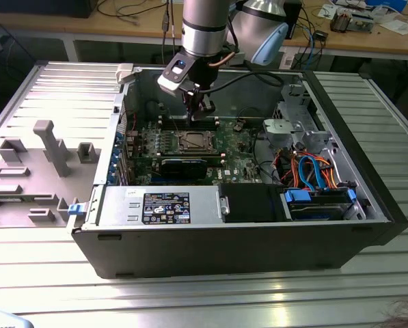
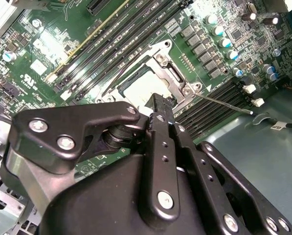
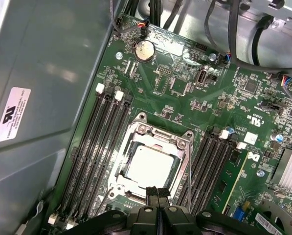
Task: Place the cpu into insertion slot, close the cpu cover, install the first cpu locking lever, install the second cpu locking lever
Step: 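Install the first cpu locking lever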
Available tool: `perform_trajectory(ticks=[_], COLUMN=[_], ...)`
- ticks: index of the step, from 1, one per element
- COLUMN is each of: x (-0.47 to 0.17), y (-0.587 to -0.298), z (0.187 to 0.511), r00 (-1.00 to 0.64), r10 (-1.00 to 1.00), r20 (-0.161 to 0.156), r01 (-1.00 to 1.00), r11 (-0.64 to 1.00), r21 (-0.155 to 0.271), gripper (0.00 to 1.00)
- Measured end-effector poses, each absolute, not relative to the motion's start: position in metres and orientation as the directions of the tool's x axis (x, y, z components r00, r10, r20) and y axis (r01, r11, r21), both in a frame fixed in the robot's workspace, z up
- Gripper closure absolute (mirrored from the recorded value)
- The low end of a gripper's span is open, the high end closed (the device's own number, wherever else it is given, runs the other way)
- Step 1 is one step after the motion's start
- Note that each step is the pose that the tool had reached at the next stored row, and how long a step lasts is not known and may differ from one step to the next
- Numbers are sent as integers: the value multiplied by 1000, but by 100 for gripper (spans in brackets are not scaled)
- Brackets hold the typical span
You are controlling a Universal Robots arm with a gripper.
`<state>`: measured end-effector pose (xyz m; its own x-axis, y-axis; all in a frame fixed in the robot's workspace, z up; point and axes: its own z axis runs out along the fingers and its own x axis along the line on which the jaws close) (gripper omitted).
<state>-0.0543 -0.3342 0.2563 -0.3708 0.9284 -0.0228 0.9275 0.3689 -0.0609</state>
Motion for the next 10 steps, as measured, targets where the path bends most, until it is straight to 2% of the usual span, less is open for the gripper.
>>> perform_trajectory(ticks=[10], x=[-54], y=[-334], z=[256], r00=[-389], r10=[921], r20=[-23], r01=[920], r11=[387], r21=[-61], gripper=[89])
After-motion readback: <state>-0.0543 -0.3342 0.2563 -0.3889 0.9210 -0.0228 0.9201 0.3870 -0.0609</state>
